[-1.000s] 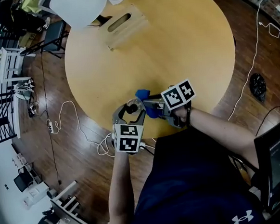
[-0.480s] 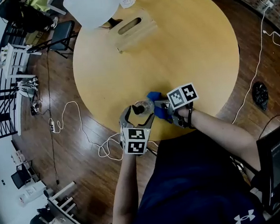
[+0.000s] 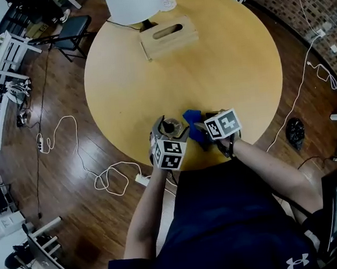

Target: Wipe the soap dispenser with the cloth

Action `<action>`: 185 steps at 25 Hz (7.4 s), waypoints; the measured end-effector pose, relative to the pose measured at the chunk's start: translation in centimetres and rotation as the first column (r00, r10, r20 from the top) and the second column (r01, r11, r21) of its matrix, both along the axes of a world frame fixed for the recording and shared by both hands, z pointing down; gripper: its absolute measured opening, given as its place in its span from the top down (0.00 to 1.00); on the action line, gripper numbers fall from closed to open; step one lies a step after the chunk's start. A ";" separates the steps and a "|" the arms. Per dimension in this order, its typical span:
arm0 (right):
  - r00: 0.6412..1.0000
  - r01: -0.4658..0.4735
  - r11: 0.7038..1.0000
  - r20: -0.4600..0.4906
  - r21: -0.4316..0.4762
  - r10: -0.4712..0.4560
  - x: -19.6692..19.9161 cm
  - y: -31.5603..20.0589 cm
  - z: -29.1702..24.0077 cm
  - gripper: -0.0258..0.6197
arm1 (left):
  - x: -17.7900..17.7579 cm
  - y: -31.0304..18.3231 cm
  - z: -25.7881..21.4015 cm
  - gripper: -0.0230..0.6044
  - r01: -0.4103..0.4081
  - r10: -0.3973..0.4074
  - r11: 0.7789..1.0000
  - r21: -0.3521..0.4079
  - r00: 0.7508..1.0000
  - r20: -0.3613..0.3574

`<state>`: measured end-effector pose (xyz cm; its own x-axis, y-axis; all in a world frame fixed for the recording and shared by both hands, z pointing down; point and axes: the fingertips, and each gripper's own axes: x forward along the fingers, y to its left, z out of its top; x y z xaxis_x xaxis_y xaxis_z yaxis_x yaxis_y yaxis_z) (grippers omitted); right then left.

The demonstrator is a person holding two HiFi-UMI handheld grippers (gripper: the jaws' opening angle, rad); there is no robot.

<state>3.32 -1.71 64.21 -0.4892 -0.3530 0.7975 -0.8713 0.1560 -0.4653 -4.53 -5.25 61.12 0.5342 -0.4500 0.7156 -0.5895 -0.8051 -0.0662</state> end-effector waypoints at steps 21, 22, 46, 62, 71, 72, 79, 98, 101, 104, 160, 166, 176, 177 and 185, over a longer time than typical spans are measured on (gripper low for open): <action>0.977 -0.095 0.987 0.202 0.130 0.067 -3.0 -1.8 -5.7 0.81 | -6.8 -3.9 -11.7 0.37 0.131 -0.167 0.982 -0.139 0.941 -0.293; 0.969 -0.087 0.982 0.244 0.168 0.044 -3.5 -2.0 -7.2 0.81 | -6.7 -4.2 -13.4 0.37 0.130 -0.170 0.982 -0.137 0.924 -0.342; 0.822 -0.015 0.866 0.498 0.500 -0.274 -9.2 -1.2 -22.5 0.81 | -2.2 -4.3 -29.3 0.37 0.079 -0.287 0.952 -0.297 0.574 -0.767; 0.862 -0.045 0.849 0.449 0.526 -0.233 -7.0 -3.8 -22.9 0.81 | -2.4 -1.7 -28.2 0.37 0.043 -0.329 0.931 -0.363 0.532 -0.780; 0.853 0.144 0.804 0.340 0.576 -0.396 -10.5 1.0 -22.8 0.82 | -5.3 -4.2 -26.2 0.37 0.143 -0.365 0.926 -0.350 0.574 -0.733; 0.855 0.138 0.801 0.337 0.583 -0.393 -10.1 1.0 -23.1 0.81 | -5.4 -4.0 -25.9 0.37 0.140 -0.366 0.925 -0.353 0.580 -0.728; 0.913 0.148 0.772 0.214 0.619 -0.347 -7.2 -1.8 -22.5 0.82 | -3.3 -2.3 -25.8 0.37 0.058 -0.354 0.916 -0.396 0.577 -0.736; 0.991 0.113 0.946 0.031 0.305 -0.128 -2.4 -1.7 -10.7 0.82 | -5.3 -6.0 -11.2 0.37 0.237 -0.255 0.966 -0.101 0.929 -0.269; 0.985 0.124 0.981 -0.141 0.148 -0.104 0.1 -3.3 -5.8 0.82 | -5.4 -6.9 -6.8 0.37 0.251 -0.261 0.965 -0.080 0.953 -0.155; 0.963 0.114 0.992 -0.253 0.055 -0.096 2.0 -4.5 -2.9 0.81 | -4.7 -7.8 -3.7 0.37 0.233 -0.233 0.972 -0.019 0.969 -0.079; 0.992 -0.127 0.604 0.107 0.787 0.070 -2.3 30.4 -26.5 0.94 | -3.3 33.6 -25.2 0.96 0.116 0.005 0.980 0.163 0.800 -0.600; 0.999 -0.040 0.603 0.048 0.797 0.003 -6.8 31.0 -26.9 0.94 | -7.6 33.8 -22.9 0.96 0.216 -0.138 0.976 0.043 0.751 -0.645; 1.000 -0.004 0.608 0.015 0.794 -0.013 -8.9 30.7 -27.0 0.94 | -8.7 33.7 -22.2 0.96 0.189 -0.119 0.981 0.047 0.772 -0.624; 1.000 -0.004 0.608 0.015 0.794 -0.014 -9.0 30.7 -27.1 0.94 | -8.7 33.6 -22.4 0.96 0.188 -0.119 0.981 0.045 0.772 -0.624; 1.000 -0.007 0.606 0.015 0.795 -0.008 -8.5 30.6 -26.9 0.94 | -8.8 32.7 -22.2 0.96 0.200 -0.132 0.979 0.043 0.780 -0.612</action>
<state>-5.21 28.91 37.30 -0.4985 -0.8446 0.1954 -0.8653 0.4712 -0.1710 -13.32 27.45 38.93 0.7509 -0.6230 0.2190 -0.6602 -0.6996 0.2734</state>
